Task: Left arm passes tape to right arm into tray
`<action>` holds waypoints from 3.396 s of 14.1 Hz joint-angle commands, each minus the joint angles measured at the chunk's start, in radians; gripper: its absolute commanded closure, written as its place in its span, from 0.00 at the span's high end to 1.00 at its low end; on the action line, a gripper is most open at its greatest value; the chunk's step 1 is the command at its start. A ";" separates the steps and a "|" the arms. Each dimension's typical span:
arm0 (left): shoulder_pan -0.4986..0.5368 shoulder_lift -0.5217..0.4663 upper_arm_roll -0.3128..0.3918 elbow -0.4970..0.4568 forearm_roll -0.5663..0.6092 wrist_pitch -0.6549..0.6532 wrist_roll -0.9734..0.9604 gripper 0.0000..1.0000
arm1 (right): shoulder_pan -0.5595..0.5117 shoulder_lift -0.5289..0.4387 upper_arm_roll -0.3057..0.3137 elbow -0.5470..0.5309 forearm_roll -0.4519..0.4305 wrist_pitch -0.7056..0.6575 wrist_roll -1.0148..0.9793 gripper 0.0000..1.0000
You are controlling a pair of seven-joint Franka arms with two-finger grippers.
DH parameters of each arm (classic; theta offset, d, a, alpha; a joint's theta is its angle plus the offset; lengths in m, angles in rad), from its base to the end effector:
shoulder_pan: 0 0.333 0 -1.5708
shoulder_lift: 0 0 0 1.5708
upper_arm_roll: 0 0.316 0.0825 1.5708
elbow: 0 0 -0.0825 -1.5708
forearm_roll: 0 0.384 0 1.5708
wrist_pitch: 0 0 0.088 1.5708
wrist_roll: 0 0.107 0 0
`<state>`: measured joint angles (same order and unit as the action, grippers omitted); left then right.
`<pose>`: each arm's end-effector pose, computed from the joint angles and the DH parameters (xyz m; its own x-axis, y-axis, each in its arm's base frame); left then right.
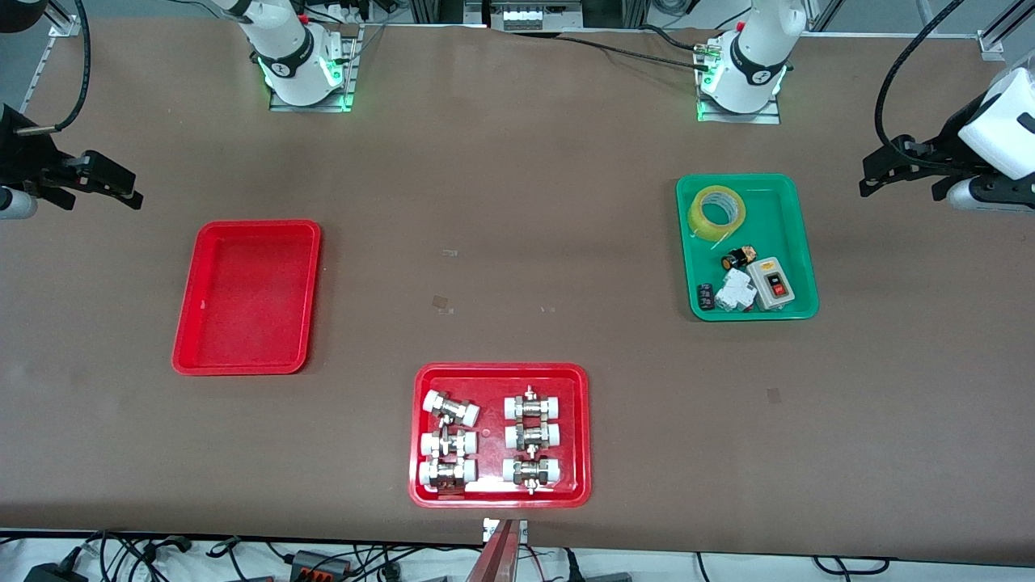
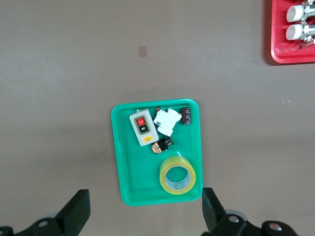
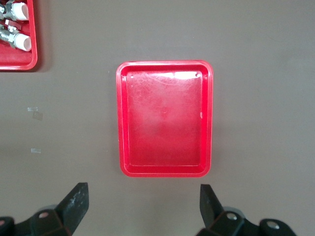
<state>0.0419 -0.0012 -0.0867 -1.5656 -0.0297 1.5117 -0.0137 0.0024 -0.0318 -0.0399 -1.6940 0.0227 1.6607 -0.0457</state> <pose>0.5471 -0.0279 0.6226 0.9981 -0.0328 -0.0531 -0.0313 -0.9991 0.0289 0.5499 -0.0187 0.5915 1.0000 0.0062 -0.0005 0.0062 -0.9997 -0.0239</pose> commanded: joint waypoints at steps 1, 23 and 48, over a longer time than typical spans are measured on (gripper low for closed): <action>0.003 0.017 -0.004 0.029 -0.013 -0.022 -0.003 1.00 | 0.004 -0.033 0.005 -0.030 -0.012 -0.006 0.004 1.00; -0.007 0.113 -0.036 -0.941 -0.156 0.698 -0.032 1.00 | 0.024 -0.025 0.009 -0.016 -0.063 -0.007 0.004 1.00; -0.072 0.181 -0.134 -0.568 -0.165 0.355 -0.131 0.09 | 0.018 -0.004 0.003 -0.001 0.003 -0.022 0.003 1.00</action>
<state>0.0158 0.1529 -0.1661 -2.1924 -0.1739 1.9139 -0.0544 0.0190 -0.0372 -0.0371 -1.6913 0.0154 1.6387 -0.0448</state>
